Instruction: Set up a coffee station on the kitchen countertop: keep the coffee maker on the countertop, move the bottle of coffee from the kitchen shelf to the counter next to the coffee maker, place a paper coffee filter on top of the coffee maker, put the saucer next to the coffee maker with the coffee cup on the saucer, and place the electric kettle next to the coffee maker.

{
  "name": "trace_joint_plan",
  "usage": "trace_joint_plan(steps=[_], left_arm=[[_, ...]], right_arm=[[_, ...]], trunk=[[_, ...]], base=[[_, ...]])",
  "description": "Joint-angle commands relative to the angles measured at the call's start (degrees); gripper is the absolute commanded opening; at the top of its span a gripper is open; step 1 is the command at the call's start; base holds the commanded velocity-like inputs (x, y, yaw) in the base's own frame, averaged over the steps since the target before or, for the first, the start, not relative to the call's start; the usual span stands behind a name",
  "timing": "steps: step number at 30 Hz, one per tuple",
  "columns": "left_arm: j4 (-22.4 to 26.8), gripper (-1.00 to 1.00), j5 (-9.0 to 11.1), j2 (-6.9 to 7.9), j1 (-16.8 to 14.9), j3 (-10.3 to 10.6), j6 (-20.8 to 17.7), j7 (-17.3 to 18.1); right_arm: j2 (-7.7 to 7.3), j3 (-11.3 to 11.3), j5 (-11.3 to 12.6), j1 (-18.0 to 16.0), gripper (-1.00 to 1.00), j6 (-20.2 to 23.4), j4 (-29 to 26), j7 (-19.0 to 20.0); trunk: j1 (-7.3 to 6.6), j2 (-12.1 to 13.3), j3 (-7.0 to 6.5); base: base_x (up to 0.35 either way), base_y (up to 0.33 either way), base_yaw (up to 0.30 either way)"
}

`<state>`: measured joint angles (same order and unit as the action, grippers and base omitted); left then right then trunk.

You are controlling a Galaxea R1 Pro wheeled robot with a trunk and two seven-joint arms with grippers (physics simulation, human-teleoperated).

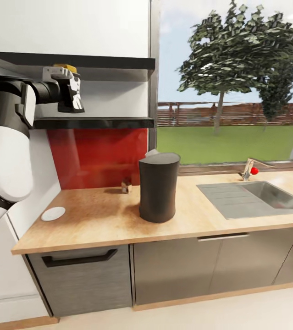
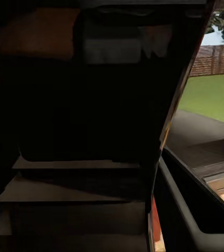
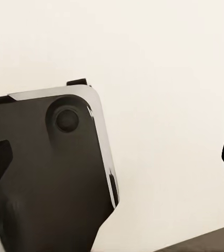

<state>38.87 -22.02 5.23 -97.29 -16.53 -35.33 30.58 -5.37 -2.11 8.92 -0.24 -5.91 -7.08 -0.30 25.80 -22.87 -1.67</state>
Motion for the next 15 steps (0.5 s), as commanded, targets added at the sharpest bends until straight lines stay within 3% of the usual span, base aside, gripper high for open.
trace_joint_plan(steps=[1, 7, 12, 15], left_arm=[[0.1, -1.00, -0.6, -0.04, 0.1, -0.2, -0.1, 0.7], [0.2, -1.00, -0.6, -0.04, 2.0, -0.1, 0.0, 3.2], [3.6, -1.00, -0.7, 0.09, 5.8, -0.1, 0.0, 12.4], [9.8, -1.00, -1.5, 0.15, 10.0, -0.2, 0.0, 18.4]], right_arm=[[0.01, -0.2, 0.3, 0.0, 1.00, -0.2, 0.0, 0.0], [0.08, -0.2, 0.3, 0.0, 1.00, -0.2, 0.0, 0.0], [0.12, -0.2, 0.3, 0.0, 1.00, -0.1, 0.0, 0.0], [0.15, -0.2, 0.3, 0.0, 1.00, -0.2, 0.0, 0.0]], trunk=[[-0.01, 0.0, 0.02], [-0.01, 0.0, 0.02], [-0.01, 0.0, 0.02], [-0.01, 0.0, 0.02]], base=[[-0.292, -0.015, 0.000], [-0.115, -0.005, 0.000], [-0.011, -0.001, 0.000], [-0.002, 0.000, 0.000]])
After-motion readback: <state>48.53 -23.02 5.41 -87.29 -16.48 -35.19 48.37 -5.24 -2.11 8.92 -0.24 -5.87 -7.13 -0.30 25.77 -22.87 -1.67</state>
